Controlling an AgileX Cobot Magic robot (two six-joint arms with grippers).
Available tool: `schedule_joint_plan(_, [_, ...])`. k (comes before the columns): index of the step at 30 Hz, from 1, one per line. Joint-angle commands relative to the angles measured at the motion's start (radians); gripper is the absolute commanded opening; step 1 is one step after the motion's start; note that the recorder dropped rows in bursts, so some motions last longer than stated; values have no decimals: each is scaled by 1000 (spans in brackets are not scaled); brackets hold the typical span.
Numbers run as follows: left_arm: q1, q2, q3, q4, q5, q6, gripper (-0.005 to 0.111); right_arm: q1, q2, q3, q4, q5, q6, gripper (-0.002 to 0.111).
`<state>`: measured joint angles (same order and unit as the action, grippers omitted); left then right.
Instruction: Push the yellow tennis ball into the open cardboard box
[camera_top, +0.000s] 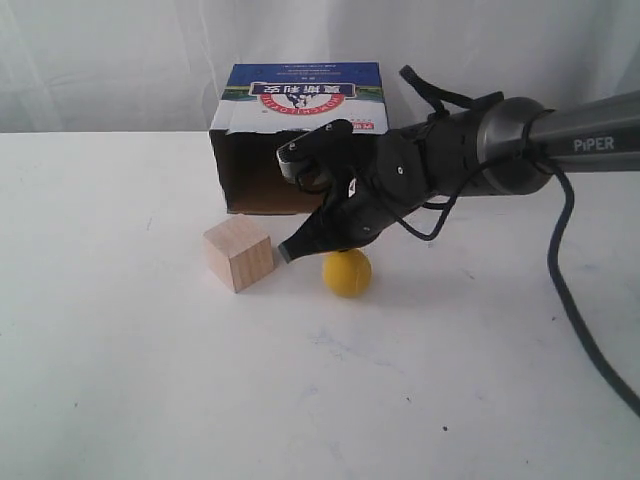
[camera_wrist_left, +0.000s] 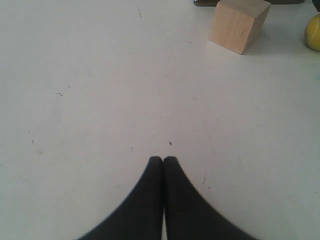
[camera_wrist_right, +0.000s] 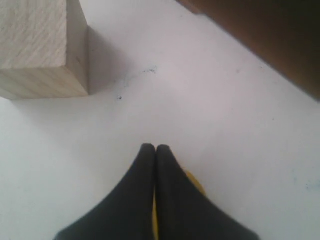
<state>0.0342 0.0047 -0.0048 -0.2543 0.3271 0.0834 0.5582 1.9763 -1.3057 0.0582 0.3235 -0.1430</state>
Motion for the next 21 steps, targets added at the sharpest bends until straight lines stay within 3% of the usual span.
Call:
schedule_joint_plan(1, [-6, -5, 5, -8, 4, -8, 0, -1, -41, -1, -9, -61, 2, 0])
schedule_joint_plan(3, [-6, -5, 5, -8, 4, -8, 0, -1, -73, -1, -9, -15, 2, 0])
schedule_joint_plan(6, [-6, -5, 5, -8, 4, -8, 0, -1, -119, 1, -9, 273, 20, 0])
schedule_joint_plan(8, [-6, -5, 5, -8, 4, -8, 0, -1, -112, 8, -9, 344, 17, 0])
schedule_joint_plan(21, [-6, -5, 5, -8, 4, -8, 0, -1, 8, 20, -84, -6, 42, 0])
